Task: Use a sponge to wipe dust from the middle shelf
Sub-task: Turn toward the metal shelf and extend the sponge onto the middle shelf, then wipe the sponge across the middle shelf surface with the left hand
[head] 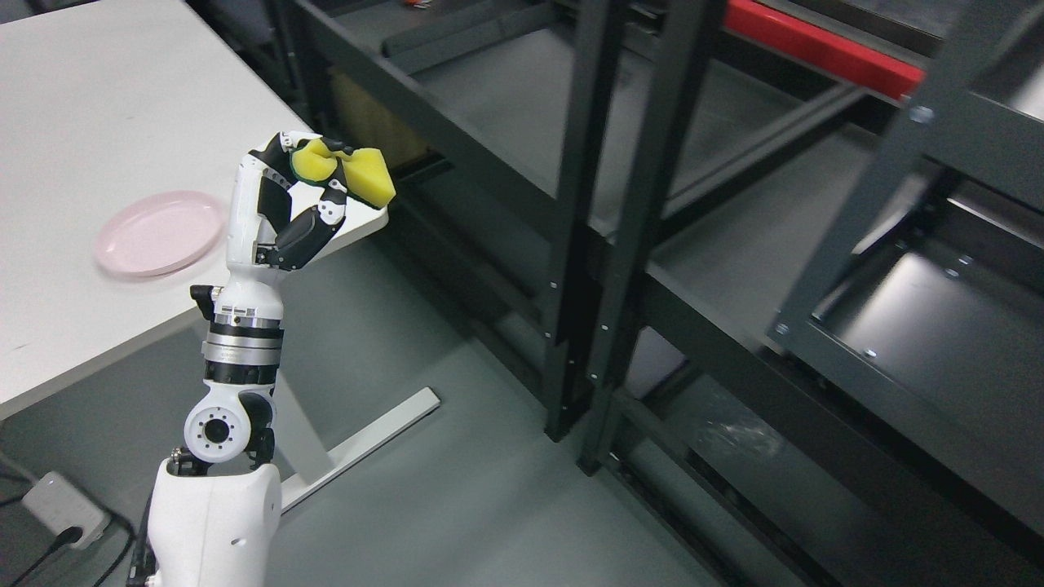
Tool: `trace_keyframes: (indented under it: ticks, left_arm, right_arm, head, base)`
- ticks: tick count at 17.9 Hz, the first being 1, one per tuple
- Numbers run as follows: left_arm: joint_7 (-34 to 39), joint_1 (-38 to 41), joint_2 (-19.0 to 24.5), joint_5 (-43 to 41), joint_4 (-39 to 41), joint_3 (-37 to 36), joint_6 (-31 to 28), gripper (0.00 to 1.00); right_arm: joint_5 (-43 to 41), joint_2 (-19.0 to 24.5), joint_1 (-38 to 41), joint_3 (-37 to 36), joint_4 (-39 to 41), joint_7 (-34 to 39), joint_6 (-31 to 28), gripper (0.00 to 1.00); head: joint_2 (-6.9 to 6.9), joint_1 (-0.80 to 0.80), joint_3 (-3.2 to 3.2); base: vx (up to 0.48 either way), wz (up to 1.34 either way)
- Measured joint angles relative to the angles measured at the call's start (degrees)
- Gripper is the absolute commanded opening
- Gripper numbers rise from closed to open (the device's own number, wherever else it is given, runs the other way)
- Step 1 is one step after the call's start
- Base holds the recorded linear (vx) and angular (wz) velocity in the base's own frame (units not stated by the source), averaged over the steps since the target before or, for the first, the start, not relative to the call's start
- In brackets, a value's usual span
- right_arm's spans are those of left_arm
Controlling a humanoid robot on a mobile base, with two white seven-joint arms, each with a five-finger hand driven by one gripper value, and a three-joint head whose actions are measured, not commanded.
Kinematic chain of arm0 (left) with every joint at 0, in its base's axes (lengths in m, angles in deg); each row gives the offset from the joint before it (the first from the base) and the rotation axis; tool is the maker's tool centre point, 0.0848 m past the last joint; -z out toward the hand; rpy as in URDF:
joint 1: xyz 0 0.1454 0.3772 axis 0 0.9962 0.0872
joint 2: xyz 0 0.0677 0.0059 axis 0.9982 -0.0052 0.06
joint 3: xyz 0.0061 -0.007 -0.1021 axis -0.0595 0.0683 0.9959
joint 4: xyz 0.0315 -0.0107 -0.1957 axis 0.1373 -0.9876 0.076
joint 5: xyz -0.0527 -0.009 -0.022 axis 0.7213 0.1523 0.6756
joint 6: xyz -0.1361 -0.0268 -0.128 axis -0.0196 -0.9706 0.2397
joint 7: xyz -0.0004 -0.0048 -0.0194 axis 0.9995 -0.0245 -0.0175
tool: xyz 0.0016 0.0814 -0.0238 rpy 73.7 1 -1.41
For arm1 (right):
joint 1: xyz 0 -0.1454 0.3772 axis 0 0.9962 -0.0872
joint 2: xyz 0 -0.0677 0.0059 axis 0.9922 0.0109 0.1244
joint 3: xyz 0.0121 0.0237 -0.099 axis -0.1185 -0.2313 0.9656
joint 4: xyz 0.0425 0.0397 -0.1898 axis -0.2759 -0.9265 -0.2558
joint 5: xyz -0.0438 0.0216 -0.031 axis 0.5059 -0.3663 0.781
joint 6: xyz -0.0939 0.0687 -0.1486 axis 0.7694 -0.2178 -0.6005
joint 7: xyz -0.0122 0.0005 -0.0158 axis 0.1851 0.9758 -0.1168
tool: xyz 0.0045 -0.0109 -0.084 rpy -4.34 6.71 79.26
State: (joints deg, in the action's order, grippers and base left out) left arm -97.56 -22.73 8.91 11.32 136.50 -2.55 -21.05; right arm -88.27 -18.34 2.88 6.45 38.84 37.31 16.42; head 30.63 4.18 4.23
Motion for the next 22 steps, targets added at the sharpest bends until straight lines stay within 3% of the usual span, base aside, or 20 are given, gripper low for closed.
trace_keyframes:
  ticks: [6, 11, 16, 22]
  left_arm:
    - [-3.9, -1.6, 0.0, -4.1, 1.9, -4.3, 0.1, 0.02]
    - [-8.8, -6.4, 0.0, -11.0, 4.2, -16.2, 0.4, 0.02]
    - [-15.1, -18.7, 0.0, -21.4, 5.4, -28.5, 4.0, 0.02]
    - [-17.9, -37.1, 0.0, -35.4, 4.2, -34.8, 8.5, 0.03]
  right_arm:
    - [0.0, 0.0, 0.0, 0.0, 0.0, 0.0, 0.0, 1.00]
    - [0.0, 0.0, 0.0, 0.0, 0.0, 0.0, 0.0, 1.00]
    - [0.0, 0.0, 0.0, 0.0, 0.0, -0.1, 0.0, 1.00]
    - [0.0, 0.0, 0.0, 0.0, 0.0, -0.2, 0.0, 1.00]
  head:
    - [0.00, 0.00, 0.00]
    - [-0.02, 0.00, 0.00]
    - [-0.03, 0.00, 0.00]
    - [-0.03, 0.00, 0.00]
  base:
    - [-0.206, -1.13]
    - [-0.104, -0.99]
    - [0.003, -0.55]
    - [0.019, 0.02]
